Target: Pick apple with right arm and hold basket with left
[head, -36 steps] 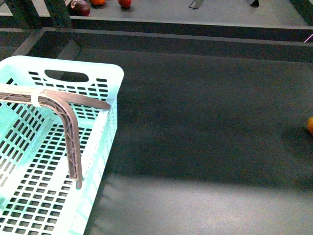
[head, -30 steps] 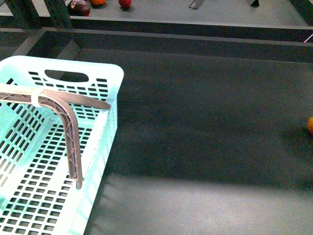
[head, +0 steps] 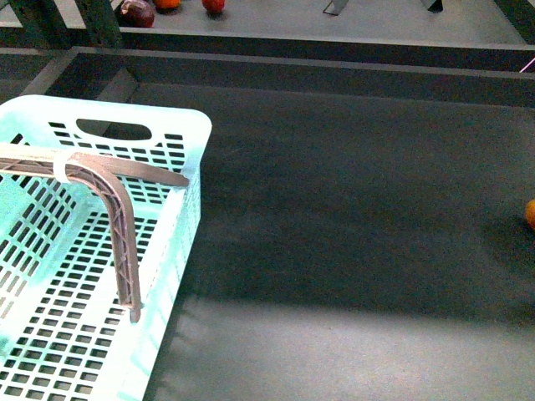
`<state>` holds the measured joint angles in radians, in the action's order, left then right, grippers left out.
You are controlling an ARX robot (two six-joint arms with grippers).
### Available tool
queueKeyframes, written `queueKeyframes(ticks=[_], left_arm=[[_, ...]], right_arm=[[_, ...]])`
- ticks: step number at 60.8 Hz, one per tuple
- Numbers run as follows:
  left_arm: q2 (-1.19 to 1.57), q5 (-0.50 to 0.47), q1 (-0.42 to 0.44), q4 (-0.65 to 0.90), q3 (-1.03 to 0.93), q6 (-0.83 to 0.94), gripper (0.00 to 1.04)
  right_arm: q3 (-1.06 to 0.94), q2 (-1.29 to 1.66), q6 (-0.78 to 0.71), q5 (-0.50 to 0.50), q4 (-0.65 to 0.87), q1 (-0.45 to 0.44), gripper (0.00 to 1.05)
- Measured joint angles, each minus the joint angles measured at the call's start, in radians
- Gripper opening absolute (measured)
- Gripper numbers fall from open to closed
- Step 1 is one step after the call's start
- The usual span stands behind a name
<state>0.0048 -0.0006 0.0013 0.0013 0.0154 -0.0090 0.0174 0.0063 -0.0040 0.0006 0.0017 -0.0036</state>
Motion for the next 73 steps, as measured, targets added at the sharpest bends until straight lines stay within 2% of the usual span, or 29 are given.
queueKeyframes(ticks=[1,7,11,22,33,46,63,73], left_arm=[[0.0,0.0,0.0,0.0,0.0,0.0,0.98],[0.188,0.056,0.011,-0.279,0.113,-0.155,0.98],[0.295,0.135,0.048,-0.292,0.139,-0.283,0.98],[0.514,0.227,0.085,-0.108,0.192,-0.629,0.98],[0.802,0.294,0.088,0.144,0.201,-0.851,0.98],[1.241,0.293,0.086,0.488,0.277,-0.983,0.98],[1.525,0.273,0.078,0.599,0.412,-1.094,0.98],[1.597,0.263,0.079,0.618,0.454,-1.138,0.69]], right_arm=[[0.0,0.0,0.0,0.0,0.0,0.0,0.96],[0.0,0.0,0.0,0.0,0.0,0.0,0.96],[0.0,0.0,0.0,0.0,0.0,0.0,0.96],[0.0,0.0,0.0,0.0,0.0,0.0,0.96],[0.0,0.0,0.0,0.0,0.0,0.001,0.96],[0.0,0.0,0.0,0.0,0.0,0.001,0.96],[0.0,0.0,0.0,0.0,0.0,0.002,0.96],[0.0,0.0,0.0,0.0,0.0,0.002,0.96]])
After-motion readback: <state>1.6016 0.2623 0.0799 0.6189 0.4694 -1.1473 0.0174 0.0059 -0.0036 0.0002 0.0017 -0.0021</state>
